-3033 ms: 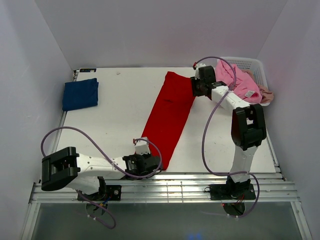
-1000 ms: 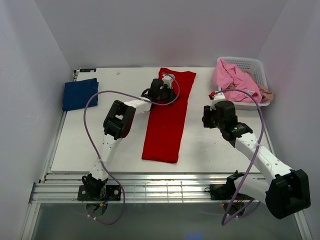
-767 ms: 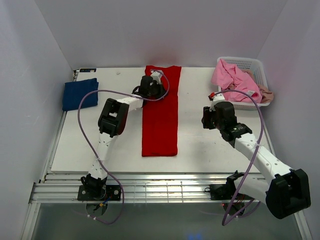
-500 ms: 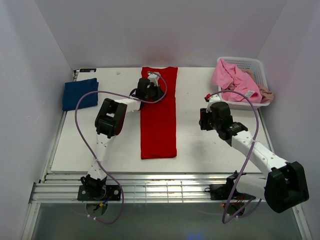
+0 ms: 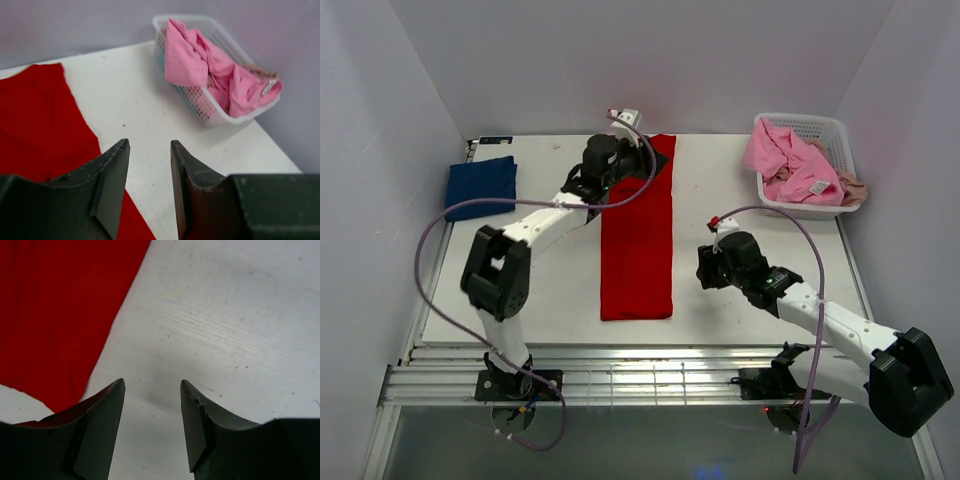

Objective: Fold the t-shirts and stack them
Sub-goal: Rotate the tshirt 90 degrees, then grab the bottom of the folded rectangular tshirt with both arms, then fold the folded rectangular tshirt in 1/3 of the way

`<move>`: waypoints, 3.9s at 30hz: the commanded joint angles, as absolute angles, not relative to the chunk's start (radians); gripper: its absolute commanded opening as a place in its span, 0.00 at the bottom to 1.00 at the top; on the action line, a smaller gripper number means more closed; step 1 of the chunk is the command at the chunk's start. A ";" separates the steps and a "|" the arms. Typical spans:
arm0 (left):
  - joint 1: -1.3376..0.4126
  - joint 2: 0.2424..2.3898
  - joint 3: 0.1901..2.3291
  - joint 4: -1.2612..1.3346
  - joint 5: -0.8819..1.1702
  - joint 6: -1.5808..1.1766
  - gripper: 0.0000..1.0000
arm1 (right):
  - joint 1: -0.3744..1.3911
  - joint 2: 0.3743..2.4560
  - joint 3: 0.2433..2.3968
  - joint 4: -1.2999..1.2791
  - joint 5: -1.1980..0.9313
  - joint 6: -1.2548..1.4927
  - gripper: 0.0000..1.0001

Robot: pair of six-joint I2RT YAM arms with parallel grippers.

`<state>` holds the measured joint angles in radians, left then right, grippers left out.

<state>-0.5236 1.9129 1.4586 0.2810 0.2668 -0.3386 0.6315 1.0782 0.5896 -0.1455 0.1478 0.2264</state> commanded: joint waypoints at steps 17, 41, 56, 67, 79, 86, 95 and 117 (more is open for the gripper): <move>-0.698 0.971 0.413 -0.242 -0.265 -0.761 0.59 | 1.020 1.140 0.483 0.046 0.275 0.502 0.55; -0.707 0.979 0.298 -0.166 -0.094 -0.793 0.59 | 1.045 1.333 0.551 0.077 0.305 0.522 0.54; -0.844 1.077 0.334 -0.288 -0.182 -0.844 0.35 | 1.078 1.341 0.568 0.020 0.345 0.548 0.42; -0.884 1.071 0.336 -0.341 -0.213 -0.881 0.00 | 1.097 1.385 0.584 0.025 0.337 0.552 0.08; -1.077 1.019 0.351 -0.353 -0.256 -0.981 0.00 | 1.259 1.353 0.601 -0.147 0.402 0.672 0.08; -1.173 0.997 0.483 -0.579 -0.408 -1.088 0.00 | 1.373 1.341 0.702 -0.360 0.521 0.775 0.08; -1.175 0.951 0.592 -0.496 -0.574 -1.011 0.00 | 1.352 1.324 0.808 -0.419 0.652 0.716 0.08; -0.904 1.161 0.569 0.073 -0.672 -0.646 0.00 | 1.020 1.526 0.959 -0.129 0.644 0.324 0.08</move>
<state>-0.9730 1.1393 0.5861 -0.1234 -0.7006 -0.7666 1.0492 1.4864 0.8989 -0.2455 0.6506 0.4252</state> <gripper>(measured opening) 0.022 0.084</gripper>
